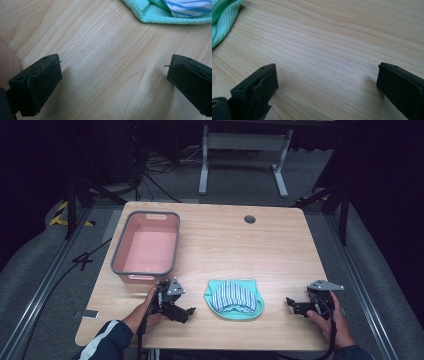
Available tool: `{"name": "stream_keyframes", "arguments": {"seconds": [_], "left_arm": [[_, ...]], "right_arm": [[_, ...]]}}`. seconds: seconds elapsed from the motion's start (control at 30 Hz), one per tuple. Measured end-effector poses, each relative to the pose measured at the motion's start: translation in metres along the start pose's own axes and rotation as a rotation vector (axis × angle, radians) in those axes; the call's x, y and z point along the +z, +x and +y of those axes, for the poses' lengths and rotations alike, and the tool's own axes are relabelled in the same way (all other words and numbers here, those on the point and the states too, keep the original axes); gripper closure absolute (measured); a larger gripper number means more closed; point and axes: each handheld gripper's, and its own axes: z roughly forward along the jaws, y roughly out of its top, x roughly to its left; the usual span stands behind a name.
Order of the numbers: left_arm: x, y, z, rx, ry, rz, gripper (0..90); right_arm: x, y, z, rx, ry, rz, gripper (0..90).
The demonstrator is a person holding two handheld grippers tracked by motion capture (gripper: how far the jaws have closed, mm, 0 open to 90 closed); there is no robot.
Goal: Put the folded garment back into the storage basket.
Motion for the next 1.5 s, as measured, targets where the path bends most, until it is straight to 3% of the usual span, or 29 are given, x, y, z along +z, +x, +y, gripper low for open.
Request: {"name": "stream_keyframes", "arguments": {"seconds": [0.47,0.57,0.63,0.67,0.7,0.73,0.8,0.83,0.9,0.97,1.03,1.07,1.1,1.17,1.27,1.5], "left_arm": [[-0.004,0.005,-0.004,0.051,0.003,-0.041,0.7],[-0.005,0.007,-0.004,0.081,0.001,-0.066,3.5],[-0.005,0.008,-0.004,0.085,0.001,-0.072,3.4],[-0.004,0.008,-0.002,0.077,0.005,-0.063,3.4],[-0.004,0.008,-0.002,0.077,0.005,-0.063,3.7],[-0.004,0.006,0.001,0.066,0.010,-0.048,3.7],[-0.004,0.003,0.004,0.066,0.004,-0.048,14.9],[-0.004,0.001,0.007,0.071,0.007,-0.040,18.7],[-0.002,-0.003,0.012,0.081,0.020,-0.027,19.0],[-0.001,-0.004,0.017,0.083,0.015,-0.029,24.4],[0.000,-0.006,0.020,0.063,0.003,-0.039,24.2],[0.003,-0.009,0.028,0.047,0.002,-0.029,24.6],[0.004,-0.010,0.030,0.039,0.001,-0.029,25.0],[0.007,-0.011,0.035,0.032,0.007,-0.036,26.9],[0.012,-0.014,0.044,0.028,0.013,-0.009,30.7],[0.023,-0.011,0.062,-0.007,0.004,-0.009,34.8]], "right_arm": [[-0.001,-0.002,0.000,-0.009,0.009,0.017,3.7],[-0.001,-0.003,0.001,0.003,0.012,0.003,4.8],[-0.002,-0.003,0.002,0.017,0.016,-0.009,12.3],[-0.003,-0.002,0.003,0.017,0.014,-0.009,20.0],[-0.003,-0.002,0.003,0.017,0.014,-0.009,20.0],[-0.005,-0.002,0.005,0.016,0.011,-0.002,25.9],[-0.006,0.002,0.008,0.009,0.010,0.005,21.7],[-0.009,0.005,0.011,0.011,-0.001,0.030,25.0],[-0.014,0.012,0.018,0.005,-0.035,0.079,26.0],[-0.016,0.020,0.025,-0.016,-0.047,0.098,28.1],[-0.017,0.025,0.029,-0.026,-0.043,0.111,29.4],[-0.015,0.039,0.037,-0.080,-0.039,0.126,32.2],[-0.014,0.045,0.041,-0.092,-0.041,0.134,34.0],[-0.012,0.049,0.043,-0.105,-0.038,0.144,36.4],[0.000,0.068,0.054,-0.161,-0.013,0.183,42.2],[0.016,0.086,0.065,-0.171,0.021,0.201,46.4]]}}
